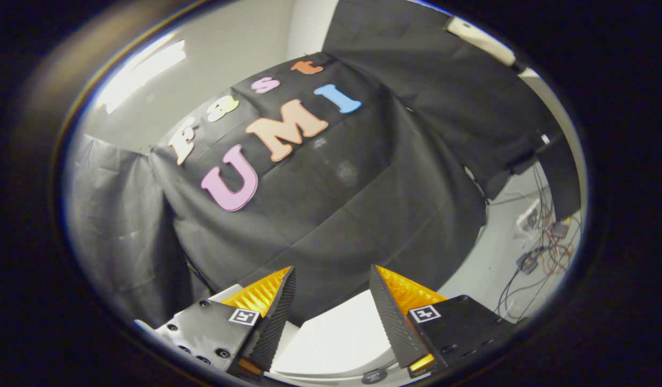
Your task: Open the toilet lid.
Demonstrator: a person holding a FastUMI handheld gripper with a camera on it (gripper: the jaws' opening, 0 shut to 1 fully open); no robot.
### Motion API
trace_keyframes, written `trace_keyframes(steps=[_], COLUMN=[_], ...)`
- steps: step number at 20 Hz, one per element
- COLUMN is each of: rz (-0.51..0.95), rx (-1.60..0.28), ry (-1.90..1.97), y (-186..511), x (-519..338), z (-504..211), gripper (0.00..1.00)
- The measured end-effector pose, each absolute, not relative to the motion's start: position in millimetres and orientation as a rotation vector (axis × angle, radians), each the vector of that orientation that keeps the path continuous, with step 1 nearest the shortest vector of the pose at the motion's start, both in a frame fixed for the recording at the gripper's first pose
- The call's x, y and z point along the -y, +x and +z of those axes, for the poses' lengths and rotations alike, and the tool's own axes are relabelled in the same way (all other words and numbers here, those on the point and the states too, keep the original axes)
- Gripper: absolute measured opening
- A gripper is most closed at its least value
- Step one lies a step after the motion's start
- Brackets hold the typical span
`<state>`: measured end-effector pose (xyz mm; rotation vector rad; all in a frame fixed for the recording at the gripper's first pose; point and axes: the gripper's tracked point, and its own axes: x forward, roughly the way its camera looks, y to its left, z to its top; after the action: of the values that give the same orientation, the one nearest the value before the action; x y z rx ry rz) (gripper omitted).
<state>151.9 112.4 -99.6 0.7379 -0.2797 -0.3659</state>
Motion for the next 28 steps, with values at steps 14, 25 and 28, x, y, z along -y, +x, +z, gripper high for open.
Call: trace_keyframes(steps=[14, 25, 28], rz=[-0.737, -0.797, -0.794], rx=[0.351, 0.317, 0.298], ry=[1.145, 1.297, 1.322], y=[100, 97, 101], x=[-117, -155, -165], z=[-209, -248, -252], gripper=[0.58, 0.37, 0.37])
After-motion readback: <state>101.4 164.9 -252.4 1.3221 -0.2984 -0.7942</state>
